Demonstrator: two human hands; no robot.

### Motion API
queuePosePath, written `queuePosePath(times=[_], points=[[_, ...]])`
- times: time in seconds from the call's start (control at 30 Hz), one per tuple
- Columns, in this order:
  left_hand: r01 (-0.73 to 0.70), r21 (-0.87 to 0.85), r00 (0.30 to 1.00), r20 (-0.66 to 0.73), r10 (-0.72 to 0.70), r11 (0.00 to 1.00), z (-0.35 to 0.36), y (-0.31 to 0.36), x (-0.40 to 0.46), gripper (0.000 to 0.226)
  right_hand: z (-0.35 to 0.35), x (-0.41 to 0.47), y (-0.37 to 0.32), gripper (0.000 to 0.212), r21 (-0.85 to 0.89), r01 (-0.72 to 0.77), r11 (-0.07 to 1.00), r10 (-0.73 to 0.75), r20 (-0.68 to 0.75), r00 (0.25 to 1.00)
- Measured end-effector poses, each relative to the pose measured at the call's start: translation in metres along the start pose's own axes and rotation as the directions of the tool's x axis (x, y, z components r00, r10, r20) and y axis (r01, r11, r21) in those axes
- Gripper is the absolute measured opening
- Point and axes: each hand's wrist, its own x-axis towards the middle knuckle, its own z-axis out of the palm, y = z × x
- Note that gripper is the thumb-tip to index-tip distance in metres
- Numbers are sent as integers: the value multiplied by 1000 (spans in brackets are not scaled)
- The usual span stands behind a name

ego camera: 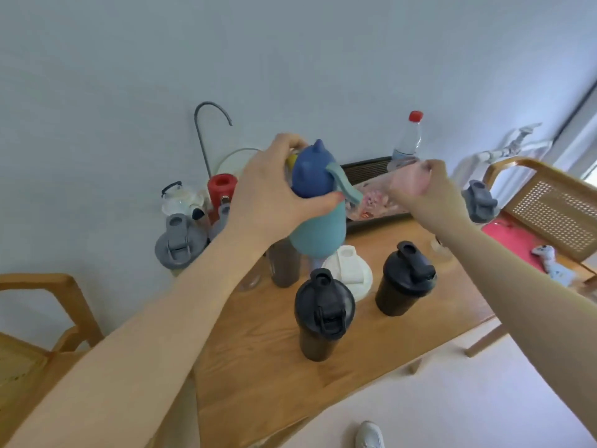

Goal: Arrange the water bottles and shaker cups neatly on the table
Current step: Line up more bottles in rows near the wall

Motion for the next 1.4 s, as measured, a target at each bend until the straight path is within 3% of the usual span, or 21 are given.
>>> queuePosePath(times=[0.1, 0.2, 0.27, 0.4, 0.7, 0.87, 0.93, 1.03, 1.1, 1.17, 1.23, 1.33, 1.4], points=[[-11, -7, 998, 56, 12, 1000, 40, 12, 25, 63, 4, 24, 24, 71, -272, 33, 962, -2, 111, 994], [-8, 2, 996, 86, 7, 1000, 81, 14, 49, 63, 10, 52, 53, 65, -535, 193, 822, -18, 315, 949], [26, 30, 990, 139, -30, 999, 108, 9, 64, 63, 14, 67, 73, 62, -607, 271, 747, 24, 432, 902], [55, 148, 967, 240, -90, 987, 155, -15, 84, 58, 18, 90, 105, 70, -563, 273, 780, 109, 552, 827], [28, 469, 820, 494, -289, 883, 220, -61, 80, 51, 16, 124, 132, 90, -457, 402, 793, 47, 704, 708], [-222, 655, 694, 626, -355, 722, 240, -74, 63, 52, 14, 126, 131, 81, -565, 585, 582, -52, 692, 720], [-296, 678, 652, 658, -376, 673, 244, -75, 60, 54, 13, 126, 128, 74, -568, 610, 553, -68, 698, 712], [-265, 672, 603, 675, -425, 692, 243, -71, 60, 60, 9, 125, 119, 64, -577, 627, 522, -79, 700, 710], [-184, 631, 566, 695, -443, 754, 236, -66, 61, 63, 6, 121, 109, 62, -521, 660, 541, -163, 706, 690], [-108, 558, 592, 701, -397, 823, 220, -54, 62, 61, 5, 112, 95, 62, -364, 682, 635, -282, 712, 643], [-42, 499, 675, 653, -344, 865, 194, -40, 58, 49, 4, 97, 77, 54, -187, 684, 705, -386, 709, 591], [21, 485, 779, 540, -318, 874, 148, -29, 32, 35, 9, 66, 58, 40, -16, 751, 660, -474, 768, 432], [55, 517, 768, 525, -366, 854, 121, -28, 6, 45, 20, 45, 51, 42, 43, 798, 601, -468, 828, 308]])
